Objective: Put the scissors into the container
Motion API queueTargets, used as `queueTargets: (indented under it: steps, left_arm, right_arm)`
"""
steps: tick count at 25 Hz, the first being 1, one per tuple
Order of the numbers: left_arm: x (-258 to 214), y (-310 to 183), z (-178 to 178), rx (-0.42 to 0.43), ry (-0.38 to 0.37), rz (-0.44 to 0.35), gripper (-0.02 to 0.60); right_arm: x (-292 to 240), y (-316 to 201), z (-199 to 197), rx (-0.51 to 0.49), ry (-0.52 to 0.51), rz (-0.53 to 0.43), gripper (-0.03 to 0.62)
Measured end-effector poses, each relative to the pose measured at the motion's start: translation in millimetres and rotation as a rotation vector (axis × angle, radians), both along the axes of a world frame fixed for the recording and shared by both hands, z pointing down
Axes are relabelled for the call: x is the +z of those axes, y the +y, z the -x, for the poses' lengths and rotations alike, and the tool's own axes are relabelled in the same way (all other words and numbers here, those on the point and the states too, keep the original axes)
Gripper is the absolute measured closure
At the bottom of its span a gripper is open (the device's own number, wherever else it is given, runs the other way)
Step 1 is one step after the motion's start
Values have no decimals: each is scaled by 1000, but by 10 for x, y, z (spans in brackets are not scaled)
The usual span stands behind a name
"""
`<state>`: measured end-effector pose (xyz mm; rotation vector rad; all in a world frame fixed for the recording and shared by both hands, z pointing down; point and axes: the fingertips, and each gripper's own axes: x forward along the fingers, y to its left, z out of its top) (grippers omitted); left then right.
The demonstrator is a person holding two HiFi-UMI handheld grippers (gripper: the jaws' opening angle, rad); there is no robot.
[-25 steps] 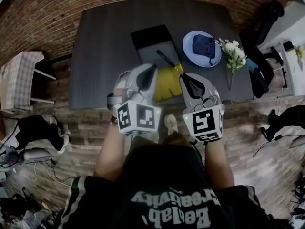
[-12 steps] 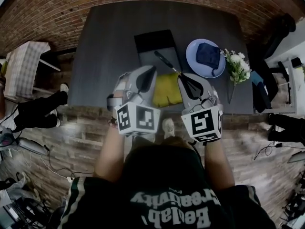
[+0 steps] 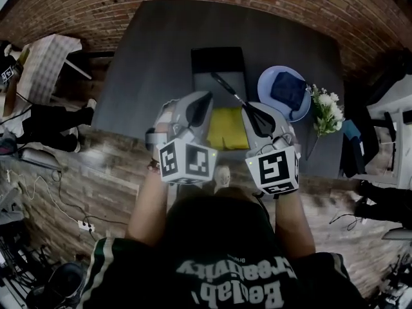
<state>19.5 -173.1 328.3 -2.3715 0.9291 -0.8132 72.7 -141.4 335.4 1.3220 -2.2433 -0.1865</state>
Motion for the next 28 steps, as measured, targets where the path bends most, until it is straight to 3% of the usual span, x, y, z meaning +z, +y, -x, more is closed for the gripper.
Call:
queueTargets:
  steps: [19, 28]
  left_arm:
    - [39, -100, -2, -151, -10, -27, 578]
    - [31, -50, -1, -164, -35, -34, 578]
  right_arm:
    - [44, -217, -89, -134, -7, -17, 572]
    - [13, -214, -24, -171, -49, -20, 572]
